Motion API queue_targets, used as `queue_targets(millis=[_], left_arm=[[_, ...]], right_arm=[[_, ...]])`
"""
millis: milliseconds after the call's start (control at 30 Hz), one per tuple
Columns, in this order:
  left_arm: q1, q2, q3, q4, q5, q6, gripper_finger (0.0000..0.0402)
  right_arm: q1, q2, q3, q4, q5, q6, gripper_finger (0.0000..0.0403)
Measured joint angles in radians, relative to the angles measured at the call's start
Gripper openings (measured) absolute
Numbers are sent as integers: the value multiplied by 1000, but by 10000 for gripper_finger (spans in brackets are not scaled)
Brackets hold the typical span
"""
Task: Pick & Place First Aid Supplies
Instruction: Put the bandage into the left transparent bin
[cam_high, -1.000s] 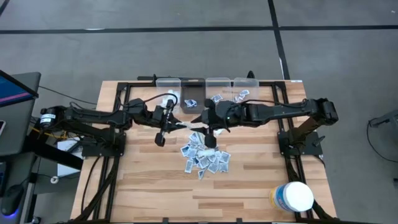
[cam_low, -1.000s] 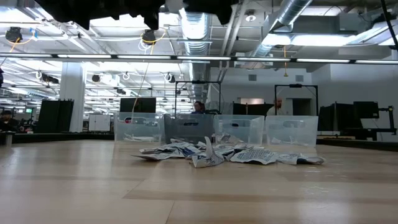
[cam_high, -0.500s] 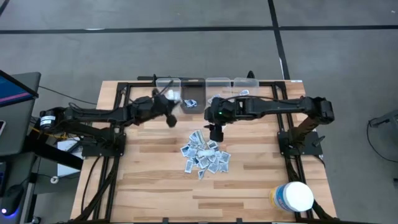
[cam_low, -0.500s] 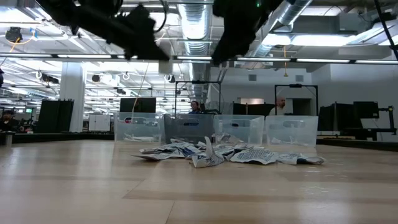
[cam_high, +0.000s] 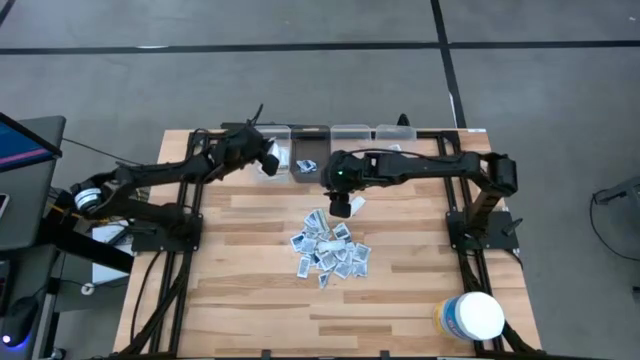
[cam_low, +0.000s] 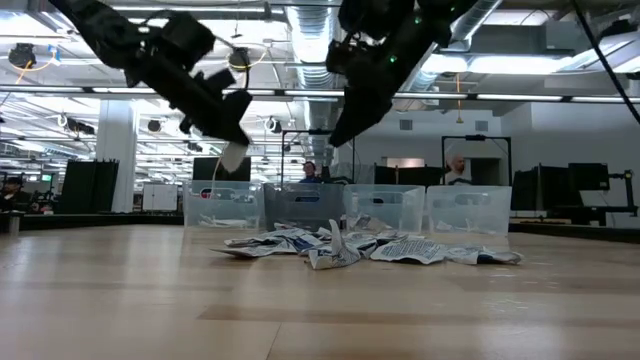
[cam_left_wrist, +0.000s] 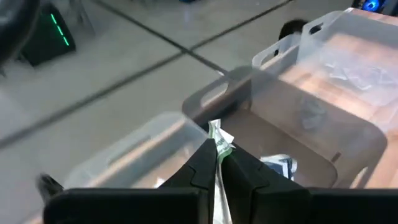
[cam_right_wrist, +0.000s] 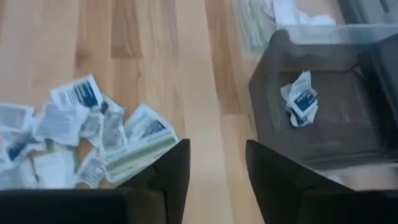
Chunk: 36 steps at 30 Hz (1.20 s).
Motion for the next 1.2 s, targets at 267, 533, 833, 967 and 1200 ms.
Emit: queue_targets(millis=[267, 533, 833, 967, 1200], left_arm=[[92, 97, 0, -1, 153, -143, 39], [82, 94, 0, -1, 162, -147, 97], [60, 19, 0, -30, 184, -165, 121], [11, -37, 0, -28, 281, -165, 116], [-126, -107, 0, -28, 462, -159, 115]], right_arm=[[-7, 52, 1, 3, -1, -82, 144], [-47, 53, 1, -1, -1, -98, 142], [-43, 53, 1, 25, -27, -98, 137], [-18, 53, 1, 58, -31, -73, 133], [31, 53, 1, 80, -85, -62, 134]])
